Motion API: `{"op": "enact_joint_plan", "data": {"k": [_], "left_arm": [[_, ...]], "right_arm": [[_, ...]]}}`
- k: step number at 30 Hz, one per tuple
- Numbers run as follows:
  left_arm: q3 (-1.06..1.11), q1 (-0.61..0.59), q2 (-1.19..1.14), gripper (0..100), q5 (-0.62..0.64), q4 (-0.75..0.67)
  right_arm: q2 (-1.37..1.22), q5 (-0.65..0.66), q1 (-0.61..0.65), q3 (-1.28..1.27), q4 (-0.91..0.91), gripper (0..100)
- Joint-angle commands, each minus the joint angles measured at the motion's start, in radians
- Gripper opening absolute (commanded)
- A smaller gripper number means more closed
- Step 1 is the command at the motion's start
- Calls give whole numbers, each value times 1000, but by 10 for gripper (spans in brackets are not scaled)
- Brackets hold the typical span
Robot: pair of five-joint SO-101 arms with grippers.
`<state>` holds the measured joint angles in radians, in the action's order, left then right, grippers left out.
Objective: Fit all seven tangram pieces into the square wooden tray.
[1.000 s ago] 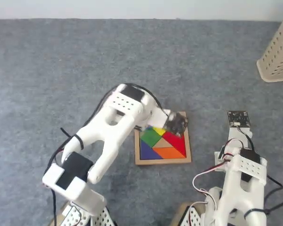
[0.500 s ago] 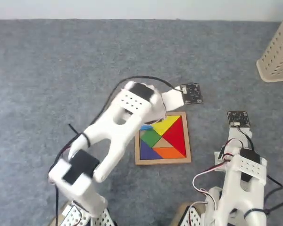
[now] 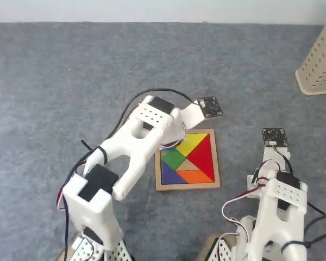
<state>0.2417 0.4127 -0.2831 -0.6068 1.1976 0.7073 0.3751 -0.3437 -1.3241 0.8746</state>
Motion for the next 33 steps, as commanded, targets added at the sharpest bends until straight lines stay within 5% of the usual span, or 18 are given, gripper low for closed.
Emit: {"op": "enact_joint_plan", "data": {"k": [1, 18, 25, 33], "left_arm": [[24, 0, 38, 12, -20, -3], [101, 11, 265, 12, -25, -12], [108, 71, 167, 12, -25, -37], [61, 69, 25, 12, 112, -144]], "right_arm": [[22, 15, 8, 5, -16, 84], [22, 15, 8, 5, -16, 84], [22, 15, 8, 5, -16, 84], [22, 15, 8, 5, -16, 84]]}}
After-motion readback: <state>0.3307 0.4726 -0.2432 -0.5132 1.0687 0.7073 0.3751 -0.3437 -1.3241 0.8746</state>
